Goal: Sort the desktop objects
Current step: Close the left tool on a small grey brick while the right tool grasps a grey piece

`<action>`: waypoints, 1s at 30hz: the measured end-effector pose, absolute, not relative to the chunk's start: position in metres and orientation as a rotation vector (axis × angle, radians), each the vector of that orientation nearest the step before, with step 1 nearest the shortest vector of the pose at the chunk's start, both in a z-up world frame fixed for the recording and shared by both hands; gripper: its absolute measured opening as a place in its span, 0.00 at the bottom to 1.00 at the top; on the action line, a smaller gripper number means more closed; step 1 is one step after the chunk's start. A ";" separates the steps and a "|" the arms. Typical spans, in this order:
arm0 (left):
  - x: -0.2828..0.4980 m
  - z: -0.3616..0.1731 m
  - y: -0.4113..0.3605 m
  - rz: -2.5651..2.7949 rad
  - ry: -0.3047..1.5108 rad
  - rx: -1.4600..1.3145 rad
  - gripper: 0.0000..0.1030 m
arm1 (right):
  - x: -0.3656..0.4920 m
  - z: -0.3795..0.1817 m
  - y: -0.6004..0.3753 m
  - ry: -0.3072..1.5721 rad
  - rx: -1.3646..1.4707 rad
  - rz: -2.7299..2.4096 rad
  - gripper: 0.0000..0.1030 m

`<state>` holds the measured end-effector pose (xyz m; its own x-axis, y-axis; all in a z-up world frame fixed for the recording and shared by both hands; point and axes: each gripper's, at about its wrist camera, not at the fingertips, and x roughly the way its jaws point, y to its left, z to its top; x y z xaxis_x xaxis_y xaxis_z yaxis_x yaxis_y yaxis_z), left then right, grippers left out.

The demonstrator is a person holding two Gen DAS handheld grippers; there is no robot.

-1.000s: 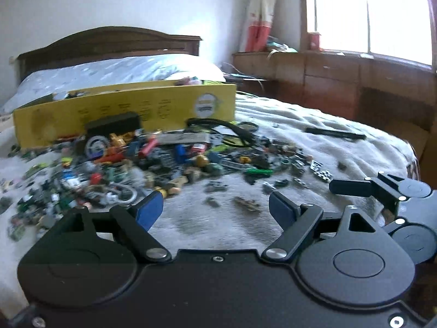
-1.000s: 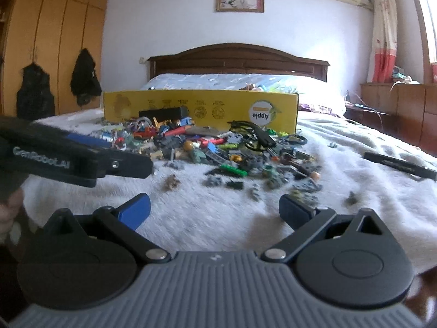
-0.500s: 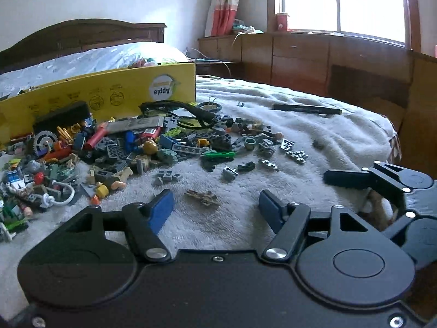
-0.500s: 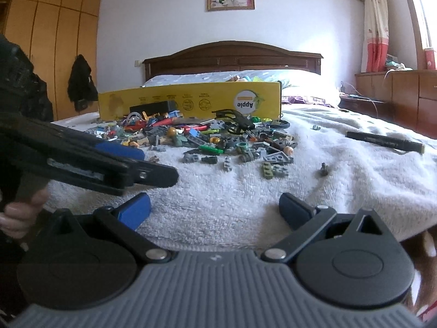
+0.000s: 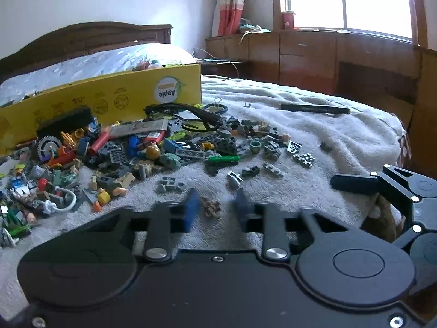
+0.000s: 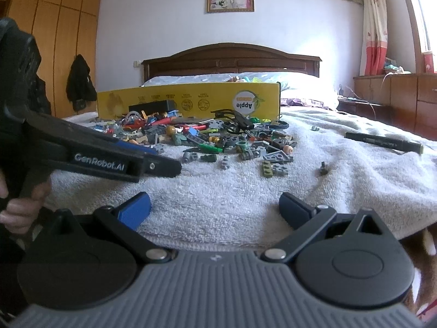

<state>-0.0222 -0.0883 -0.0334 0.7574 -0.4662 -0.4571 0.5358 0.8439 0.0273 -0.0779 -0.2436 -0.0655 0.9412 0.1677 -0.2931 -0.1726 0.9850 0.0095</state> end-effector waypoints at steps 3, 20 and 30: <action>-0.020 -0.030 -0.085 -0.549 0.463 0.134 0.12 | -0.077 -0.066 -0.242 0.298 -0.030 0.166 1.00; -0.033 -0.037 -0.072 -0.525 0.444 0.111 0.29 | -0.069 -0.045 -0.252 0.269 0.042 0.163 0.43; -0.035 -0.039 -0.073 -0.532 0.438 0.105 0.23 | -0.037 -0.047 -0.250 0.307 0.058 0.155 0.28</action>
